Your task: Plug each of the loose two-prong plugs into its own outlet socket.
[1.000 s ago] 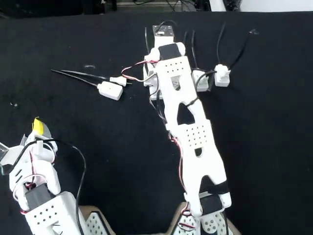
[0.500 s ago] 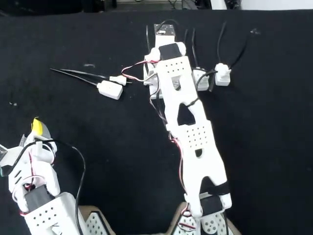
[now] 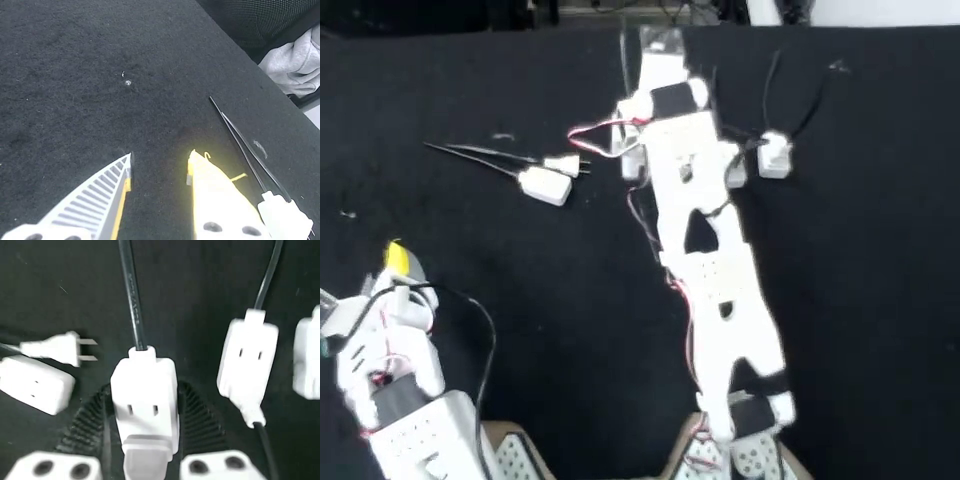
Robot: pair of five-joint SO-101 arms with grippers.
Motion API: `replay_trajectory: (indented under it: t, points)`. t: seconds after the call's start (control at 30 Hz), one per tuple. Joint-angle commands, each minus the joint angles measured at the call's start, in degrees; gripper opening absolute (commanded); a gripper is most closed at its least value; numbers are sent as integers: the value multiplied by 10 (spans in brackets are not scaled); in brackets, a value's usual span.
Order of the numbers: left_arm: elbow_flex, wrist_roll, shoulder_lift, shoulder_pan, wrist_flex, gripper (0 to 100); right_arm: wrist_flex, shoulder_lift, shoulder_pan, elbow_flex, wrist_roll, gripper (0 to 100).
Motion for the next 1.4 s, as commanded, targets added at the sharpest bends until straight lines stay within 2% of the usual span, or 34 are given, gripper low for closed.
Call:
replay_trajectory:
  t: [0.0,0.37,0.7,0.8,1.0,1.17,1.37]
  points:
    - [-30,7,-6,0,-8,188,21,-17,2,-36,-11,11]
    - [-30,7,-6,0,-8,188,21,-57,11,0,-28,11]
    - [-30,7,-6,0,-8,188,18,-112,89,99,-21,11]
    - [-30,7,-6,0,-8,188,18,-111,98,116,14,11]
    - [-30,7,-6,0,-9,188,14,-113,91,30,25,11]
    - [-30,7,-6,0,-9,188,18,-116,79,-95,72,11]
    - [-30,7,-6,0,-9,188,14,-224,115,-92,100,11]
